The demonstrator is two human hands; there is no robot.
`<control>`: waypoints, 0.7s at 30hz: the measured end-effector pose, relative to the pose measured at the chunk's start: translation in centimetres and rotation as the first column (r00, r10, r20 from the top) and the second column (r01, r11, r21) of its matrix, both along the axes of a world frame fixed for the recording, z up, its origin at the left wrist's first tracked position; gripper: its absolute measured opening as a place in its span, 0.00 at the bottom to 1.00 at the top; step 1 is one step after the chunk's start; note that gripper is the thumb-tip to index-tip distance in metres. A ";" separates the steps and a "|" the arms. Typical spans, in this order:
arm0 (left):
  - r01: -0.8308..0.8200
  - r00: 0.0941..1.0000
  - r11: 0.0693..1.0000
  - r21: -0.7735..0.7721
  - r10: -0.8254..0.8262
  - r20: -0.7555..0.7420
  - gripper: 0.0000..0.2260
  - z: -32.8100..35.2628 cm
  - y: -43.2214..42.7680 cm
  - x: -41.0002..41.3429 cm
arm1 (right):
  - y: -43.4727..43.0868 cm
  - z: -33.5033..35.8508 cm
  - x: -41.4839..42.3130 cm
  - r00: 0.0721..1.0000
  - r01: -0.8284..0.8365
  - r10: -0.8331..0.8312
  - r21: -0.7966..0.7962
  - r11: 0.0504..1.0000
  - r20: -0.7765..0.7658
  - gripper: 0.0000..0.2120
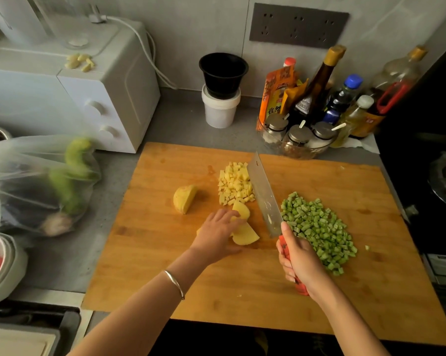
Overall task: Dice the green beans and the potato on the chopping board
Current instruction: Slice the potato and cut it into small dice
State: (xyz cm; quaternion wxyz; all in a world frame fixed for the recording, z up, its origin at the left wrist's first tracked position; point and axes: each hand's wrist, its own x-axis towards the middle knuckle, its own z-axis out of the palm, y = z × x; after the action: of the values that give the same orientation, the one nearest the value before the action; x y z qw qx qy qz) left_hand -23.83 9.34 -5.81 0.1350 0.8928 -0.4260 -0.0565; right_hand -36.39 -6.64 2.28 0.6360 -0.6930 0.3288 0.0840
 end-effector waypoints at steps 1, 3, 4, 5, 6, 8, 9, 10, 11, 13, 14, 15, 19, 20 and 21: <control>0.037 0.999 0.999 0.040 -0.037 0.011 0.31 -0.2 -0.6 -0.3 | -0.1 0.1 0.0 1.000 0.000 0.000 0.001 1.000 -0.002 0.26; 0.060 0.998 0.995 0.077 -0.062 0.025 0.28 -0.7 -1.4 -0.6 | -0.2 0.2 0.0 1.000 0.000 0.000 0.003 1.000 -0.004 0.26; 0.083 0.995 0.994 0.075 -0.087 0.051 0.25 -0.8 -1.6 -0.5 | -0.3 0.3 0.0 1.000 0.000 0.000 0.003 1.000 -0.002 0.26; 0.113 0.987 0.993 0.040 -0.117 0.109 0.22 -0.9 -1.9 -0.4 | -0.5 0.4 0.1 1.000 -0.001 0.001 0.002 1.000 0.001 0.26; 0.134 0.979 0.991 -0.024 -0.128 0.161 0.20 -0.9 -2.1 -0.4 | -0.6 0.4 0.1 1.000 -0.001 0.001 0.001 1.000 0.004 0.26; 0.119 0.981 0.976 -0.181 -0.087 0.176 0.18 -1.0 -2.1 -0.1 | -0.9 0.5 0.1 1.000 -0.001 0.001 -0.004 1.000 0.009 0.26; 0.061 0.994 0.957 -0.282 -0.034 0.100 0.18 -0.8 -2.1 0.1 | -0.9 0.4 0.1 1.000 -0.001 0.001 -0.005 1.000 0.010 0.26; -0.036 0.999 0.930 -0.365 0.032 -0.016 0.18 -0.3 -2.0 0.3 | -1.0 0.4 0.1 1.000 -0.001 0.001 -0.005 1.000 0.010 0.26; -0.164 0.981 0.893 -0.418 0.104 -0.162 0.16 0.3 -1.8 0.4 | -1.0 0.4 0.1 1.000 0.000 0.000 -0.003 1.000 0.010 0.26; -0.397 0.892 0.797 -0.454 0.219 -0.396 0.13 1.0 -1.0 1.1 | -0.9 0.3 0.2 1.000 -0.002 0.002 0.001 1.000 0.009 0.26; -0.445 0.871 0.777 -0.445 0.260 -0.416 0.12 1.1 -0.4 1.4 | -0.7 0.3 0.3 1.000 -0.002 0.002 0.007 1.000 0.007 0.26; -0.448 0.875 0.783 -0.430 0.285 -0.392 0.13 1.2 0.2 1.4 | -0.6 0.1 0.4 1.000 -0.002 0.002 0.013 1.000 0.006 0.26; -0.190 0.970 0.919 -0.345 0.121 -0.212 0.22 0.7 1.3 -0.3 | 0.2 -0.5 0.6 1.000 -0.016 0.016 0.021 1.000 -0.016 0.27; -0.125 0.976 0.952 -0.281 0.067 -0.207 0.24 0.7 1.2 -0.8 | 0.3 -0.6 0.7 1.000 -0.018 0.018 0.023 1.000 -0.020 0.27; -0.087 0.977 0.969 -0.230 0.038 -0.209 0.25 0.5 0.9 -1.1 | 0.4 -0.6 0.7 1.000 -0.020 0.020 0.025 0.999 -0.022 0.27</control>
State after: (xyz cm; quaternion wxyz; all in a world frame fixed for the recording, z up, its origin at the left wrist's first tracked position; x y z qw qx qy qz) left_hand -24.98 10.27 -5.26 0.2854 0.8728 -0.3853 -0.0914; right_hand -35.67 -6.21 1.64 0.6401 -0.6872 0.3279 0.1023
